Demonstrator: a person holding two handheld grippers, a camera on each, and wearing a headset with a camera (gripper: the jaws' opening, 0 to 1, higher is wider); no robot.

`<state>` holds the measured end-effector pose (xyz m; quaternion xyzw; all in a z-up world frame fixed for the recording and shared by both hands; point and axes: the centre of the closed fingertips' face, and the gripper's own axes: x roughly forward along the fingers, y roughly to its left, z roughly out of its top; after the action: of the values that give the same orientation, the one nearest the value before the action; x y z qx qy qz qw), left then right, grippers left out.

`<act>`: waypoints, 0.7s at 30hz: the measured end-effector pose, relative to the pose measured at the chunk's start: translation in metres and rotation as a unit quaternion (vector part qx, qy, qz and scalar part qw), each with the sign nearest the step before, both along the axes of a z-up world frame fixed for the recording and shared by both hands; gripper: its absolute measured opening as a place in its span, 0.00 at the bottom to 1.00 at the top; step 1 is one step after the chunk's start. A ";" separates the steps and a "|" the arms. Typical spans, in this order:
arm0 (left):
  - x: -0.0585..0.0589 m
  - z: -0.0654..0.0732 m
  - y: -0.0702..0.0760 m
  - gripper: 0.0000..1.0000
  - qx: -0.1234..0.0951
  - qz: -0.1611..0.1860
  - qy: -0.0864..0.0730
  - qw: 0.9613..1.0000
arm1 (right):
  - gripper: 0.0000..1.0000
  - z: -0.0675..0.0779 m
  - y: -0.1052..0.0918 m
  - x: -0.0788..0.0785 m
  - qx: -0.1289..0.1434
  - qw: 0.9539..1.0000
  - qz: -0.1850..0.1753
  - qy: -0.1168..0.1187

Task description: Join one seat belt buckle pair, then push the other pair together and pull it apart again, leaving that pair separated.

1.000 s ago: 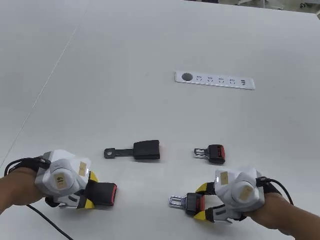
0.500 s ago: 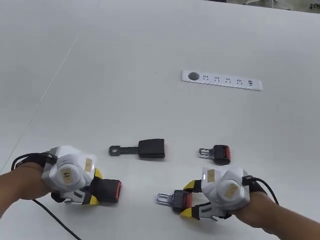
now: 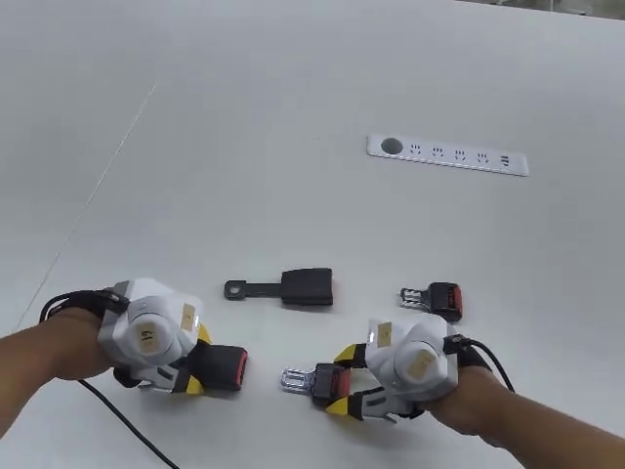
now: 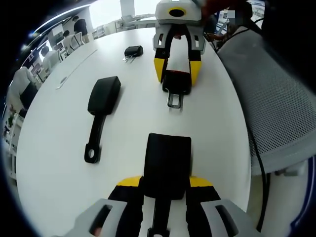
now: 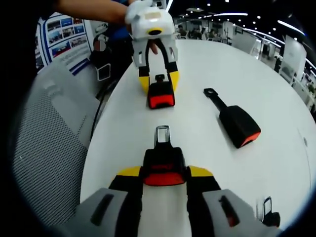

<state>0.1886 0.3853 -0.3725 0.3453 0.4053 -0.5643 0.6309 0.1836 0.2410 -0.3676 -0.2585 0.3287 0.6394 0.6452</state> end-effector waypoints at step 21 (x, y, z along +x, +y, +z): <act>0.000 -0.001 0.000 0.34 0.012 -0.003 0.008 1.000 | 0.34 0.002 0.047 0.006 0.052 0.999 0.011 0.005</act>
<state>0.1887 0.3853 -0.3731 0.3492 0.4160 -0.5642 0.6218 0.1893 0.2881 -0.3652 -0.2247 0.2957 0.6637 0.6493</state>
